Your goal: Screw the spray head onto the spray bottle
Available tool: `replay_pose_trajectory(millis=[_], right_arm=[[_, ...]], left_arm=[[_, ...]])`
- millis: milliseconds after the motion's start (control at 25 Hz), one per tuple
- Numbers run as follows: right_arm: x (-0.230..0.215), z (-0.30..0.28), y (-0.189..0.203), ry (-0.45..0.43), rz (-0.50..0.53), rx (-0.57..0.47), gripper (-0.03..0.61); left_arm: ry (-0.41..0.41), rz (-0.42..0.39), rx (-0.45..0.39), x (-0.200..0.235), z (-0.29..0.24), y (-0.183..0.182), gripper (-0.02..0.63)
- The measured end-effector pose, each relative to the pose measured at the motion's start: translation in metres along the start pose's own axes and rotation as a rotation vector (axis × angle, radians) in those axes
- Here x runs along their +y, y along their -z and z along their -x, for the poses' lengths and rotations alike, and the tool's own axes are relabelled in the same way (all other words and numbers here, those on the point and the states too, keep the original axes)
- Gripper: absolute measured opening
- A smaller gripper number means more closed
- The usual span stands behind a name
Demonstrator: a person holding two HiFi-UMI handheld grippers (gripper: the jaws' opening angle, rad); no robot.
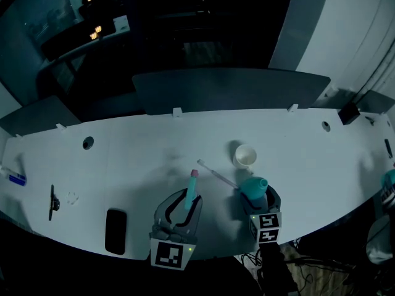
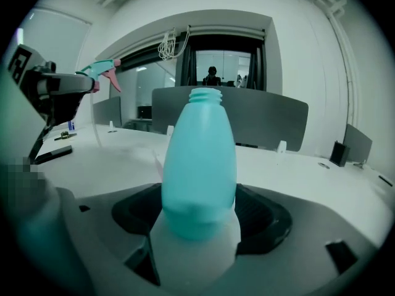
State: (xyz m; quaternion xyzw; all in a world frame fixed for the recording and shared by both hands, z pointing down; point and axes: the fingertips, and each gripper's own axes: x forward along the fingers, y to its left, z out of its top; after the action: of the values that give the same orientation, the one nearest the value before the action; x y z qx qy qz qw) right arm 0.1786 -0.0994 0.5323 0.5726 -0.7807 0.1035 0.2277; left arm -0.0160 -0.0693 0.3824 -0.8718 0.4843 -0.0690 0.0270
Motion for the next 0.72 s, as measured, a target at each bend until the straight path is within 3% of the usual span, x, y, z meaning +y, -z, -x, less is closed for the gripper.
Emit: replay_pose_trajectory(millis=[240, 400, 480, 720], right_arm=[[0.051, 0.022, -0.020, -0.134, 0.116, -0.060, 0.377], [0.099, 0.018, -0.028, -0.274, 0.163, -0.044, 0.377], [0.115, 0.014, -0.032, -0.322, 0.185, -0.041, 0.377], [0.132, -0.005, -0.023, -0.360, 0.282, -0.022, 0.377]], left_arm=[[0.029, 0.101, -0.106, 0.005, 0.002, -0.054, 0.132], [0.114, 0.046, -0.183, -0.008, 0.008, -0.103, 0.132], [0.152, 0.055, -0.210, -0.013, 0.012, -0.121, 0.132], [0.201, 0.087, -0.196, -0.020, 0.014, -0.125, 0.131]])
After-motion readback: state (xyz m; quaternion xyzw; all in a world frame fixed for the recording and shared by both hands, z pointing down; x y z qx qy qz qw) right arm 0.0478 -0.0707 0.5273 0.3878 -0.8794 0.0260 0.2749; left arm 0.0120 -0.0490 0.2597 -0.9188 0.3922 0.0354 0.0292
